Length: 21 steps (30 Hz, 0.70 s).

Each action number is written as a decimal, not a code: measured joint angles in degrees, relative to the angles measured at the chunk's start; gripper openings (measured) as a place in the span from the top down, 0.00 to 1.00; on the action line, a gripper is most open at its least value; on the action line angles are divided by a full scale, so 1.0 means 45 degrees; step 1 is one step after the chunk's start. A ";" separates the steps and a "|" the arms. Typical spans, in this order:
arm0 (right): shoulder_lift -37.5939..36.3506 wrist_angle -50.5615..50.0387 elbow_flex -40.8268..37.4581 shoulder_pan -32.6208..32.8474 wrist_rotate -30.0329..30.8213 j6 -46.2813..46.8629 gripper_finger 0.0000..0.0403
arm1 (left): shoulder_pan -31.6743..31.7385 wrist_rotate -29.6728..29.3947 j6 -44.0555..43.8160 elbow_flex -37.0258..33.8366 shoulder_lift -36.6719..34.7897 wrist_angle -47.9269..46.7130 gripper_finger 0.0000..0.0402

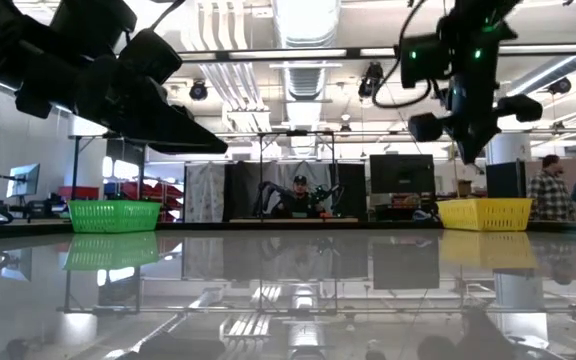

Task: Sort crayons
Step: Put the brown crayon into the yellow basket

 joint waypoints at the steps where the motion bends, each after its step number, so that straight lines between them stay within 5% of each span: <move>1: -0.0046 0.0251 -0.0111 -0.0531 0.0146 -0.0337 0.98 | 0.0001 0.0000 0.0013 0.0014 0.0000 -0.0001 0.44; 11: 0.0573 0.3341 -0.0141 -0.3896 0.0430 -0.3655 0.96 | 0.0150 0.0015 0.0912 0.0029 0.0000 -0.0204 0.52; 21: 0.1845 0.2910 0.0311 -0.4970 0.0059 -0.4152 0.72 | 0.0732 -0.0211 0.1018 -0.0005 0.0005 -0.0732 0.53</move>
